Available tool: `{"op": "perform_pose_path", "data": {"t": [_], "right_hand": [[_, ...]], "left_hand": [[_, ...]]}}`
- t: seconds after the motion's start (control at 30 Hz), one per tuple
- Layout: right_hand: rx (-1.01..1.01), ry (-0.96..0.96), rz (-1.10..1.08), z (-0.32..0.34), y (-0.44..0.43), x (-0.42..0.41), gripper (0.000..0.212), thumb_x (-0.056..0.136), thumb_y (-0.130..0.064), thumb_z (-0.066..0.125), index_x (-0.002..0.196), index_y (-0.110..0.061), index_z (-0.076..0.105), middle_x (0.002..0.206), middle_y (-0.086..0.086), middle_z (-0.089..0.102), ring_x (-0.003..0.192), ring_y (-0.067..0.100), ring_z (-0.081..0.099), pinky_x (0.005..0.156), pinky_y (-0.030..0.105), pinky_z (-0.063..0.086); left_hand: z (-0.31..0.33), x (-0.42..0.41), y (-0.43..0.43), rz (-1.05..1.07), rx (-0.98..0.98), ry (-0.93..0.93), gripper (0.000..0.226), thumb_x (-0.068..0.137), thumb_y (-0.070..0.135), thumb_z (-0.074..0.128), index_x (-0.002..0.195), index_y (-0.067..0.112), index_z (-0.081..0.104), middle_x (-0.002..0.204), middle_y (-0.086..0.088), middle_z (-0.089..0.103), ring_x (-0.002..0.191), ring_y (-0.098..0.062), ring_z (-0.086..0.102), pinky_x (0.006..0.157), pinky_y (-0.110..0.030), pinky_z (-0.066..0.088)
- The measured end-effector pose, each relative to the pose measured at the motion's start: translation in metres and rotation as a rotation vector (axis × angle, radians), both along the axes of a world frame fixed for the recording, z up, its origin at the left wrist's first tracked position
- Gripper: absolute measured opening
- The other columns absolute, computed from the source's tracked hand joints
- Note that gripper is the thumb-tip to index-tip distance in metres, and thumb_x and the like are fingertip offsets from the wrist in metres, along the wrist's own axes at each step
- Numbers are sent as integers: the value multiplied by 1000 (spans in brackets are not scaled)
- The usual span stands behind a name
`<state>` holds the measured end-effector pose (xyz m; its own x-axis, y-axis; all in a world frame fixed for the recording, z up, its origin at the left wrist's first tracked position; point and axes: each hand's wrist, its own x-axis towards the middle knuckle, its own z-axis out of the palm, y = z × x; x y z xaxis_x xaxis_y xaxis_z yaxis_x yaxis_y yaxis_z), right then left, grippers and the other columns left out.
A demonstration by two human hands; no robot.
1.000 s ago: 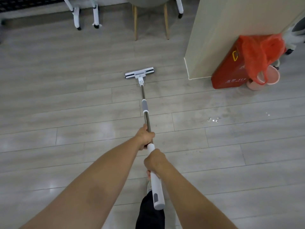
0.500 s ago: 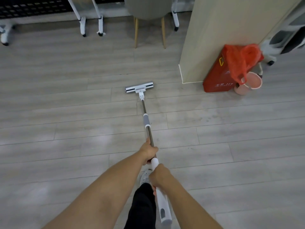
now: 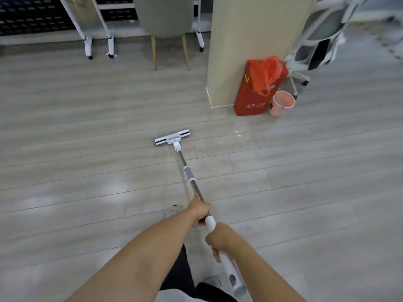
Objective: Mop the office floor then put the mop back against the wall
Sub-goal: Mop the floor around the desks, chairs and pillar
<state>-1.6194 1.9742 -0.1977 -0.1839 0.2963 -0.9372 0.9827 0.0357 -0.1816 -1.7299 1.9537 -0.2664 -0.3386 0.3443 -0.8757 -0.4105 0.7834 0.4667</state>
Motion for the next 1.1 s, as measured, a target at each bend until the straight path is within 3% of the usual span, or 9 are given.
{"op": "perform_pose_path", "data": {"t": [0.17,0.27,0.43,0.53,0.63,0.7,0.93,1.0,1.1], "right_hand": [[62,109,-121,-3,-11,7,21,91,-11,52,111,-11,48,87,8,69,53,17,61,49,27,49],[59,69,-154,-14,-8,-1,24,92,-12,55,115,-14,48,102,8,68,65,20,64,46,25,46],[52,104,-161,-40,44,-47,28,92,-11,55,119,-12,49,102,8,65,59,18,62,37,21,42],[87,126,-176,-49,80,-89,30,90,-15,59,119,-12,52,101,7,64,78,26,70,55,32,56],[104,141,-163,-68,127,-155,33,90,-19,62,120,-10,52,105,8,65,89,29,71,67,36,59],[120,146,-137,-79,160,-206,32,90,-19,61,119,-9,53,107,9,66,91,29,71,71,38,59],[113,161,-145,-111,282,-372,25,86,-6,56,110,-2,56,79,14,71,55,26,66,50,31,55],[133,173,-147,-118,313,-403,19,87,-5,55,105,-1,55,70,13,67,43,20,60,41,24,45],[147,210,-193,-129,344,-433,18,87,-6,56,105,-2,55,71,14,66,33,18,56,42,23,44]], "left_hand": [[-7,5,-1,21,11,53,51,96,12,51,142,29,38,103,-6,61,84,-22,61,55,-31,53],[-19,-2,7,-7,-13,68,57,96,12,48,147,33,31,102,-4,61,82,-21,61,58,-32,57],[-45,-51,59,-25,-30,92,63,98,15,47,154,31,22,96,2,56,80,-20,62,59,-34,59],[-52,-98,97,-45,-7,108,68,94,14,48,153,35,22,99,-5,62,81,-23,65,58,-35,61],[-73,-167,147,-62,-19,120,68,91,15,50,151,34,24,104,-9,64,86,-29,68,69,-50,63],[-84,-219,179,-76,-35,133,65,92,16,51,150,32,25,108,-10,64,90,-30,68,67,-45,63],[-121,-390,303,-62,-24,130,41,94,13,54,131,24,40,109,-14,64,84,-28,67,58,-40,60],[-130,-423,335,-82,-15,158,37,93,13,54,127,21,41,108,-15,64,84,-28,66,59,-40,60],[-138,-454,366,-92,1,175,37,93,11,53,128,18,41,97,-13,62,78,-26,63,55,-35,56]]}}
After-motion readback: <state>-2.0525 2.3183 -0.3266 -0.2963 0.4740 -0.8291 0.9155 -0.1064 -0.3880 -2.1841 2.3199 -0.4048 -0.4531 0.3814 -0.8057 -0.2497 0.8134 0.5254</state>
